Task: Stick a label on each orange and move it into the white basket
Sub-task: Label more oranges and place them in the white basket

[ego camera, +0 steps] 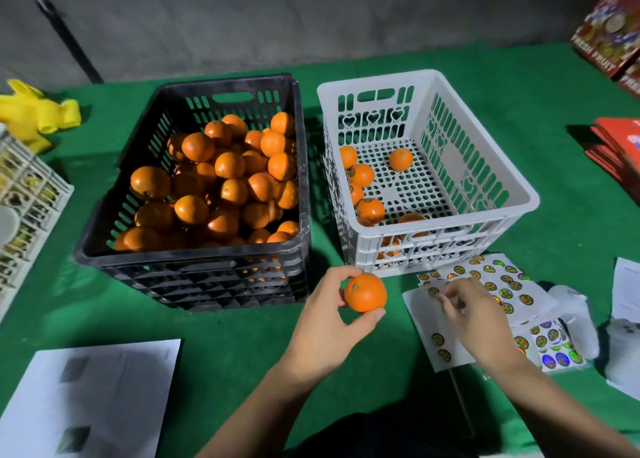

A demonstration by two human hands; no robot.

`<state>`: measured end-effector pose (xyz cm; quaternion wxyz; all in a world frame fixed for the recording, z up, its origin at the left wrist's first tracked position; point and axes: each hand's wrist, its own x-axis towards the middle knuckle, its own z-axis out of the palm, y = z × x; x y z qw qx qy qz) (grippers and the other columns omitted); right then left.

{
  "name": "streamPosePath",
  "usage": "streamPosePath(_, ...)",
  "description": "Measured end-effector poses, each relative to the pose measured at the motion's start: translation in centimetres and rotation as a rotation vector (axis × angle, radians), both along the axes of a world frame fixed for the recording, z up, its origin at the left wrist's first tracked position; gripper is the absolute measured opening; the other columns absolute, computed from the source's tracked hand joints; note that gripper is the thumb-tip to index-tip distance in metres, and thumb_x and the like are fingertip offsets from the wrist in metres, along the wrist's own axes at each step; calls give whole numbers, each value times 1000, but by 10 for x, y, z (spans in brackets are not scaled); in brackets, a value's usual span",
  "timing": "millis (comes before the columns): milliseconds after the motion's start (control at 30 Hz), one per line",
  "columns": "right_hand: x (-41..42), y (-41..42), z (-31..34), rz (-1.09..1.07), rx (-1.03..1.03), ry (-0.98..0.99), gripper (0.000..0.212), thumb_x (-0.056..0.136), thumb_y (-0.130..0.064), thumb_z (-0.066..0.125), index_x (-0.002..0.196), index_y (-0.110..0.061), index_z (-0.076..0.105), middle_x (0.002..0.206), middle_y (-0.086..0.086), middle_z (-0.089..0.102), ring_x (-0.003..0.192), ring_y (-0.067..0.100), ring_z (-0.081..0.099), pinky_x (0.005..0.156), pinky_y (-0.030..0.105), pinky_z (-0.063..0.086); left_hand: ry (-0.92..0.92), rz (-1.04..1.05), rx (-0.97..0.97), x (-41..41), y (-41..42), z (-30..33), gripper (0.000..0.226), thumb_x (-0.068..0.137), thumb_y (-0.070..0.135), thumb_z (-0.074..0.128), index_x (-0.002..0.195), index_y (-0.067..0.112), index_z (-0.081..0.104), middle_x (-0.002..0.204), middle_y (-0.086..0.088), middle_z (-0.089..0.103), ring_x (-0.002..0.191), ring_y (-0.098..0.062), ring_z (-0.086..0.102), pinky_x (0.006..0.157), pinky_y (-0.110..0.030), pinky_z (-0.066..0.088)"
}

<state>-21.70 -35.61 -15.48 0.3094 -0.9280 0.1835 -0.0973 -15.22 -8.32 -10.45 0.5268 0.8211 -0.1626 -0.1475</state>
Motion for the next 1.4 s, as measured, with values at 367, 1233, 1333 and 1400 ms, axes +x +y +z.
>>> streamPosePath(367,11,94,109,284,710,-55,18,91,-18,77,82,-28,66,69,-6,51,67,9,46,63,22,38,-35,-50,-116,2,6,21,60,85,46,82,135,44,49,123,13,67,111,-14,68,99,-37,54)
streamPosePath(1233,166,54,106,158,-240,366,81,95,-78,35,160,-29,27,157,6,47,137,32,52,104,48,48,-574,161,335,146,82,79,20,103,32,58,121,28,66,113,5,69,93,-18,68,67,-33,53)
streamPosePath(1333,168,56,95,98,-312,347,74,94,-66,24,159,-31,27,163,4,35,147,29,36,105,49,43,-245,5,860,204,96,68,42,103,39,59,143,29,54,143,-10,56,128,-34,54,101,-41,44)
streamPosePath(1400,169,54,93,86,-316,355,73,93,-64,23,158,-32,29,162,5,35,147,29,36,103,48,44,-74,-206,1294,226,100,57,57,101,50,56,153,31,42,157,-11,42,146,-37,36,119,-49,29)
